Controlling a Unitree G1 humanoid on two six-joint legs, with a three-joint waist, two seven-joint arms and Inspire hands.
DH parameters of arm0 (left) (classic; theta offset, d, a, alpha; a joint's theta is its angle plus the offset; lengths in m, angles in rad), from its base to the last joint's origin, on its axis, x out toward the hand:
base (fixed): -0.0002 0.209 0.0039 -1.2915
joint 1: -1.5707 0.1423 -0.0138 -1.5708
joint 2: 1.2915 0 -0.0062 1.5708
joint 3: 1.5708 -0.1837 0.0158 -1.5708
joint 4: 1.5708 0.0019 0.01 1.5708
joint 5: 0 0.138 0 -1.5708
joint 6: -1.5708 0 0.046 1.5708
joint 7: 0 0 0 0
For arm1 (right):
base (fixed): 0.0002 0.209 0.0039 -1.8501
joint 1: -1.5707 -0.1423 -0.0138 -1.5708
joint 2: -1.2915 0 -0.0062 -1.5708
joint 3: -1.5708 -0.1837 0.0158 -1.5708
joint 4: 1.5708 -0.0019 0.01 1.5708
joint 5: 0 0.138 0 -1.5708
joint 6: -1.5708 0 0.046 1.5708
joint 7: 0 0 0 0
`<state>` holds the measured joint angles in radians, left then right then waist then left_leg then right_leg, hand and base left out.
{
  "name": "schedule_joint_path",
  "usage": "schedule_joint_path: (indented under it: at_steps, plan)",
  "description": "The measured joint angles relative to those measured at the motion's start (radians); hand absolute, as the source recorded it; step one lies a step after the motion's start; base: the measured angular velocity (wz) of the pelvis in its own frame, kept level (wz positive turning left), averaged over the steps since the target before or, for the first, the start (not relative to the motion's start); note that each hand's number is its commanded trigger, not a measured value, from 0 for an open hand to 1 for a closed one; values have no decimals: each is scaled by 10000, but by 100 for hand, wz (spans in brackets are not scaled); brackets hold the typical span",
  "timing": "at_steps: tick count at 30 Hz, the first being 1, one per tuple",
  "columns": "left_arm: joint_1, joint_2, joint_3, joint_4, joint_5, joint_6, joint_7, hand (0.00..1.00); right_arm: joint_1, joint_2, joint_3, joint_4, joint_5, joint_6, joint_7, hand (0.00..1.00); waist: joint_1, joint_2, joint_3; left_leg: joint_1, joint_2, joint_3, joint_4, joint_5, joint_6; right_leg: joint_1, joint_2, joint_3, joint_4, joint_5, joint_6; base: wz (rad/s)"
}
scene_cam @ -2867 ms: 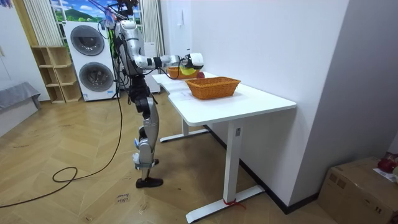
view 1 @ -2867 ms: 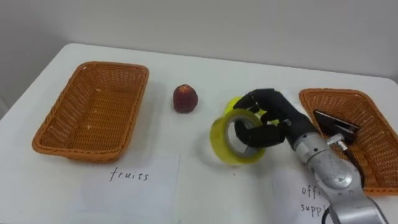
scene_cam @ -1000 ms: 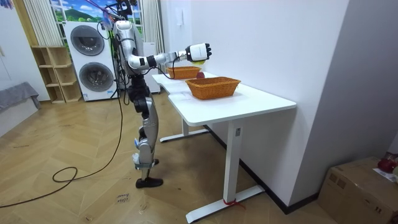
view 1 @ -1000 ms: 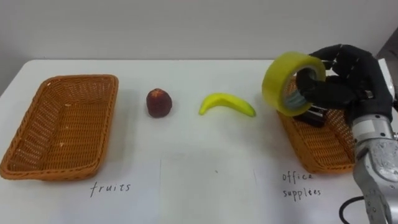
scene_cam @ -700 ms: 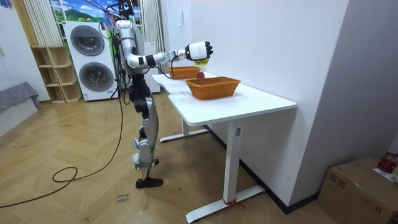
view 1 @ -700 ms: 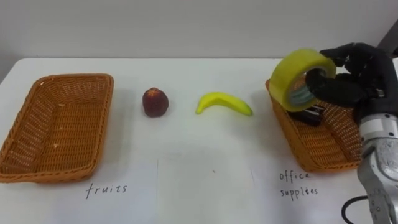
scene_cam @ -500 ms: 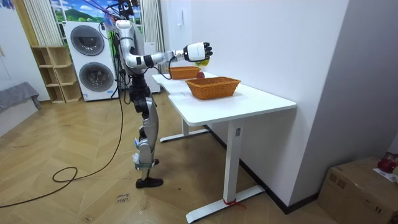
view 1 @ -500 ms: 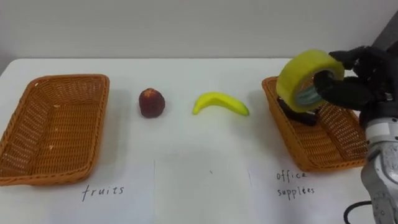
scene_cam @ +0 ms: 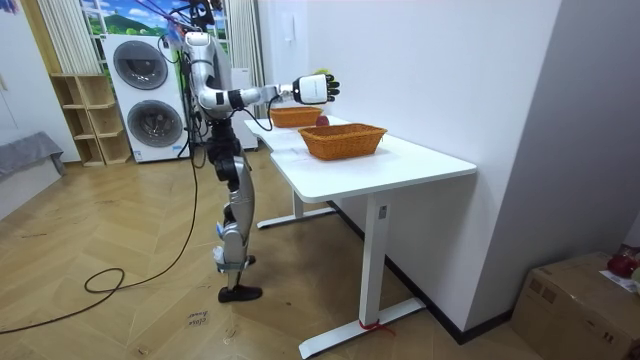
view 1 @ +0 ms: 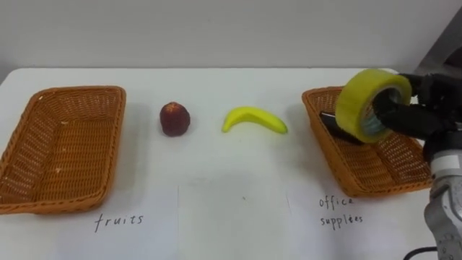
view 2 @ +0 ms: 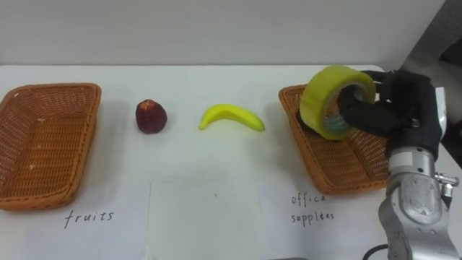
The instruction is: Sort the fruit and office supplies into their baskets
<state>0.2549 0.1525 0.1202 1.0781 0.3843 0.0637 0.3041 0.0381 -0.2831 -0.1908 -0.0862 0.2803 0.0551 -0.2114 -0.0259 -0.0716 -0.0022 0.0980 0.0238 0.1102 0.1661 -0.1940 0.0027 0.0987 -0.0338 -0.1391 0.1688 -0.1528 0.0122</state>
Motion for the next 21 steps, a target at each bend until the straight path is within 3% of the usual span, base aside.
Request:
schedule_joint_path:
  at_steps: [9,21]
  plan:
    - [38,-5,41,1,7,-1,33,0,81,-6,-2,392,-46,-3,-166,100,6,1,30,-7,-1,-2,-38,0,0,-46,3,3,-12,0,1,0]
    - [101,-12,211,-58,3,13,157,0,172,-7,-3,395,-488,-3,-176,100,39,81,3,-33,14,147,-49,0,0,-128,15,112,8,0,0,-2]
